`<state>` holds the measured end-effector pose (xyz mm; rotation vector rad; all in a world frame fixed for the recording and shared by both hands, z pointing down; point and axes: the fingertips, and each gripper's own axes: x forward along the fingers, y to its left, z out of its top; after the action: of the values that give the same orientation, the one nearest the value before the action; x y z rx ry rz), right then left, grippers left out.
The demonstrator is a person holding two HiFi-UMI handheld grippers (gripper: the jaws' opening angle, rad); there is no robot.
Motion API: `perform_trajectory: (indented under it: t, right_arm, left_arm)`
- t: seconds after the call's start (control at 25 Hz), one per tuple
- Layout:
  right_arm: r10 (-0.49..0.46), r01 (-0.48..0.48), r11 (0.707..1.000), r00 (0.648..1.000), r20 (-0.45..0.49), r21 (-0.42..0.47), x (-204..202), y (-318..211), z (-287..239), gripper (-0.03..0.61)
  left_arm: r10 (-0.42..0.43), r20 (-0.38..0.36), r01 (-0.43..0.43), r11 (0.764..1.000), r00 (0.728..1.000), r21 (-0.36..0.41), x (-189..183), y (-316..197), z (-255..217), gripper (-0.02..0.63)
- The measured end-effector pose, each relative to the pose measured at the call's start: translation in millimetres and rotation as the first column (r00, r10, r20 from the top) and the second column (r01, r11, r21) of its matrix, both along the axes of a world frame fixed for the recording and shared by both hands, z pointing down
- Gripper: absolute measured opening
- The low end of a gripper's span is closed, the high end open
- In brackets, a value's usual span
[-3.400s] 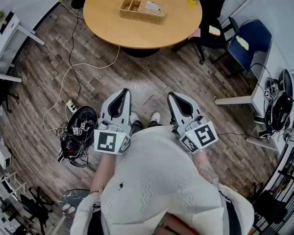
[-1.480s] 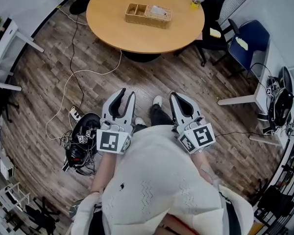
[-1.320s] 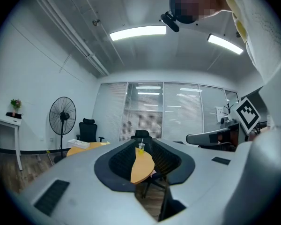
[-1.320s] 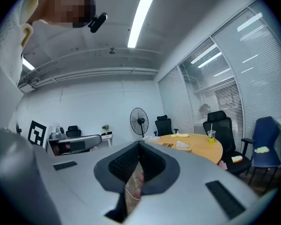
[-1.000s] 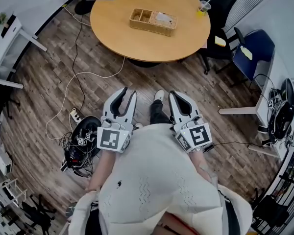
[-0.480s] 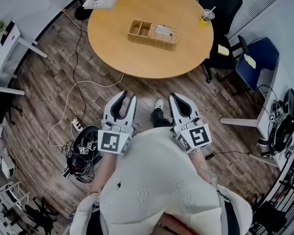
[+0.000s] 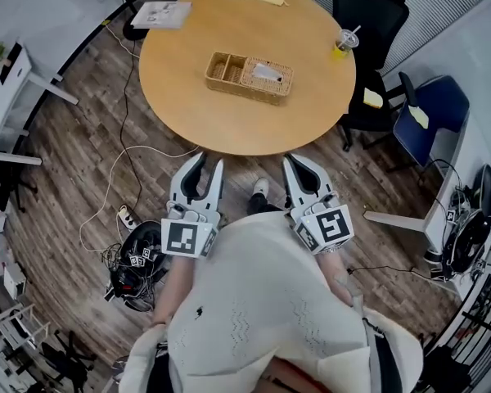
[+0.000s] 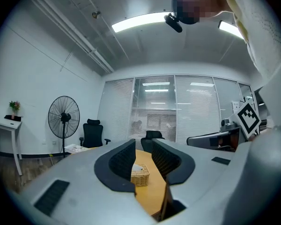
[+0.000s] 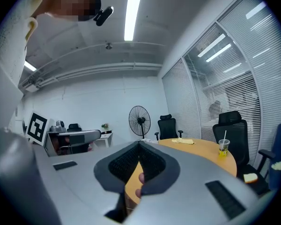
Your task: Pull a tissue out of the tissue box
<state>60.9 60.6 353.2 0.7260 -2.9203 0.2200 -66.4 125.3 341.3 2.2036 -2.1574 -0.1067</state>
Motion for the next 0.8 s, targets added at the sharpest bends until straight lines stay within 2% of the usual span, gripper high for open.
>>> perform_trajectory:
  t: [0.44, 0.8]
  right_arm:
    - [-0.055, 0.055, 0.998, 0.998, -0.011, 0.002, 2, -71, 1, 0.000]
    - [-0.060, 0.059, 0.998, 0.998, -0.032, -0.009, 10, -98, 11, 0.000]
  left_arm:
    - [-0.006, 0.025, 0.007, 1.000, 1.000, -0.008, 10, -69, -2, 0.109]
    - [0.069, 0.055, -0.066, 0.995, 0.996, -0.070, 27, -107, 13, 0.109]
